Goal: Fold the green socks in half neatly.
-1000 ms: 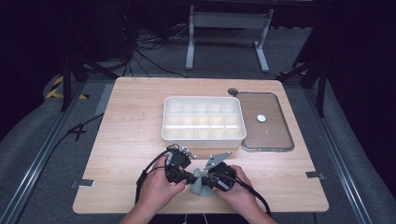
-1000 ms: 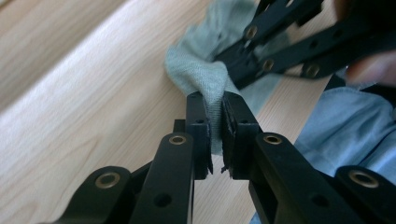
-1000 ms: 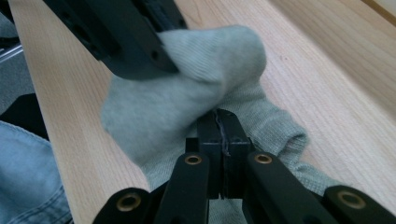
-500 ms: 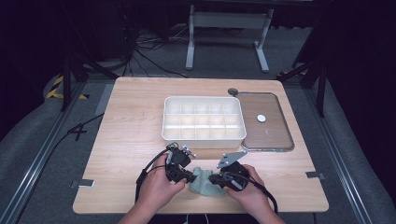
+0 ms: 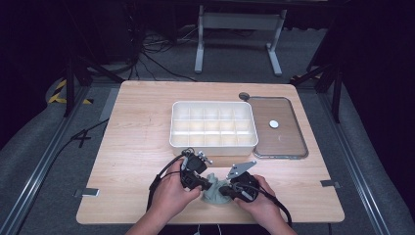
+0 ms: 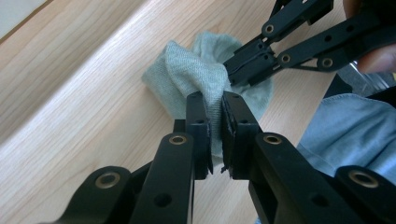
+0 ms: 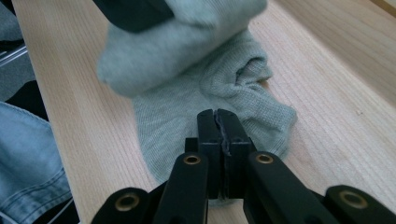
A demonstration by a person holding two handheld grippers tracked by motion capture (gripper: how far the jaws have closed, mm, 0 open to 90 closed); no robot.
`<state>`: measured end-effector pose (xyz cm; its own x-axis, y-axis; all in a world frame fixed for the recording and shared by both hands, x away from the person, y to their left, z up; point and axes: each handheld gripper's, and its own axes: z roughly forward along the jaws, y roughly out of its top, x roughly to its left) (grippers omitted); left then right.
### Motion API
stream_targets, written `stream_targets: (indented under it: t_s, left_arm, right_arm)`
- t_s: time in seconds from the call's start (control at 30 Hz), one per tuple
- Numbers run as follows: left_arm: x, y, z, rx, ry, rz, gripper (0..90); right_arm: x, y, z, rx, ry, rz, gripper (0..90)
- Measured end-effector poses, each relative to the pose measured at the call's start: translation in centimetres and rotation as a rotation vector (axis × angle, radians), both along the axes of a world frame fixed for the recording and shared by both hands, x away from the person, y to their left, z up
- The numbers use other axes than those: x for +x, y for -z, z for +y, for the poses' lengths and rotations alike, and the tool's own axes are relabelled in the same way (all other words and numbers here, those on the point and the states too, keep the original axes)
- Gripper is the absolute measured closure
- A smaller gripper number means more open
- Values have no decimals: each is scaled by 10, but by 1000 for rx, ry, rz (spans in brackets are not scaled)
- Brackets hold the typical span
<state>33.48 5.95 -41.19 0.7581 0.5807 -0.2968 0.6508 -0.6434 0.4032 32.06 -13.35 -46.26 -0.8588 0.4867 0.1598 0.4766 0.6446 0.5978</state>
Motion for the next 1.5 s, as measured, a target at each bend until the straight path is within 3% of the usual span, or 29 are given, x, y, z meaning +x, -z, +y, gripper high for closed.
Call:
stream_targets:
  t_s: [0.2,0.27,0.33,0.37,0.4,0.43,0.5,0.57,0.63,0.73,0.8,0.9,1.07,1.2,1.33,1.5]
  left_arm:
    - [0,12,-13,-3,31,22,813]
    - [-1,14,-15,-52,56,35,723]
    - [-2,6,-8,-131,80,46,632]
    - [-3,1,-2,-185,83,47,621]
    - [-3,1,-2,-185,83,47,614]
    - [-3,-3,3,-224,76,43,614]
    - [-3,-11,11,-254,63,1,622]
    - [-2,-13,16,-244,45,-13,650]
    - [-2,-9,16,-170,51,-14,735]
    - [-4,5,6,-23,63,-30,872]
    - [-4,12,1,12,77,-43,896]
    - [-6,20,-7,19,97,-65,898]
    - [-10,32,-19,54,115,-35,899]
    - [-10,37,-21,-9,82,-13,900]
    - [-12,38,-24,-27,56,-8,899]
    - [-12,38,-25,-39,60,-4,899]
  right_arm:
    - [1,2,-3,25,9,19,892]
    - [1,1,-3,20,10,22,890]
    - [0,-2,-6,3,17,7,858]
    - [-1,-4,-8,-10,25,-9,851]
    - [-1,-4,-8,-10,25,-9,851]
    - [-2,-9,-11,-19,28,-30,851]
    - [-4,-18,-18,-15,45,-58,849]
    - [-3,-27,-25,5,61,-70,848]
    - [-2,-33,-32,12,76,-87,848]
    - [-3,-39,-35,27,85,-94,849]
    - [-3,-42,-35,28,82,-105,849]
    - [-3,-43,-35,28,81,-107,849]
    - [-3,-44,-33,52,87,-103,845]
    - [-9,-46,-21,58,60,-129,840]
    - [-10,-44,-15,69,56,-117,835]
    - [-13,-39,-4,88,36,-109,826]
